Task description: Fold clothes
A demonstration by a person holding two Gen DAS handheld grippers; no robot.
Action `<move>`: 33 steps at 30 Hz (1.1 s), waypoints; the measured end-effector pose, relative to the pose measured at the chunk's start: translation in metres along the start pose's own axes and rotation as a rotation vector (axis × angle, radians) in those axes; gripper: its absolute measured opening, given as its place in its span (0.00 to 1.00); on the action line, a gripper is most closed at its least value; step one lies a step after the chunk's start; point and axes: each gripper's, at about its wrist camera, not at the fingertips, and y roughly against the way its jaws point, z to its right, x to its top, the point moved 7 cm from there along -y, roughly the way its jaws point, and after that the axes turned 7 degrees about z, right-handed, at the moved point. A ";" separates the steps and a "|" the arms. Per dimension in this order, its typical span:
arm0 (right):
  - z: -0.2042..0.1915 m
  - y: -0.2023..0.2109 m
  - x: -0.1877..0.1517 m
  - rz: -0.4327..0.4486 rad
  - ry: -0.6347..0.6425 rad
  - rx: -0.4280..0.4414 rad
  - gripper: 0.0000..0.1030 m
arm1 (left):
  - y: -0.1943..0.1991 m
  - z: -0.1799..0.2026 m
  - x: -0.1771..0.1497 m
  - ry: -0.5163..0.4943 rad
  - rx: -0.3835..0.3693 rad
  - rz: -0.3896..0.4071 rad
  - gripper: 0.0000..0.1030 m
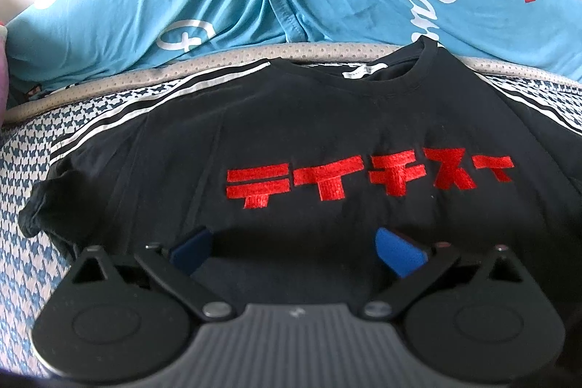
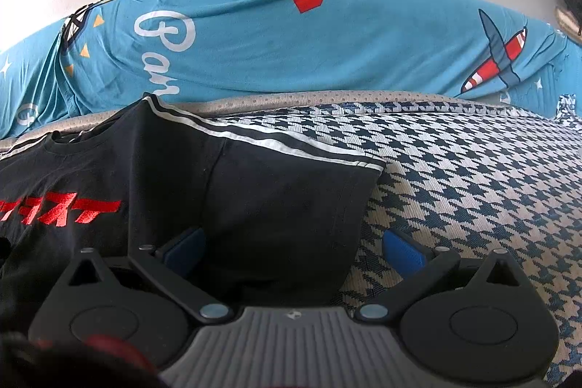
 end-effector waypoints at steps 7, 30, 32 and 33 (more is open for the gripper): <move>0.000 0.000 0.000 -0.001 0.001 0.001 1.00 | 0.004 0.002 0.004 -0.004 -0.001 0.022 0.99; -0.001 0.000 0.000 -0.002 0.006 0.003 1.00 | 0.012 0.011 0.008 -0.012 -0.029 0.043 0.99; -0.001 0.000 0.000 -0.002 0.006 0.003 1.00 | 0.012 0.011 0.008 -0.014 -0.029 0.046 0.99; -0.001 0.000 0.000 -0.002 0.007 0.003 1.00 | 0.012 0.011 0.009 -0.015 -0.029 0.048 0.99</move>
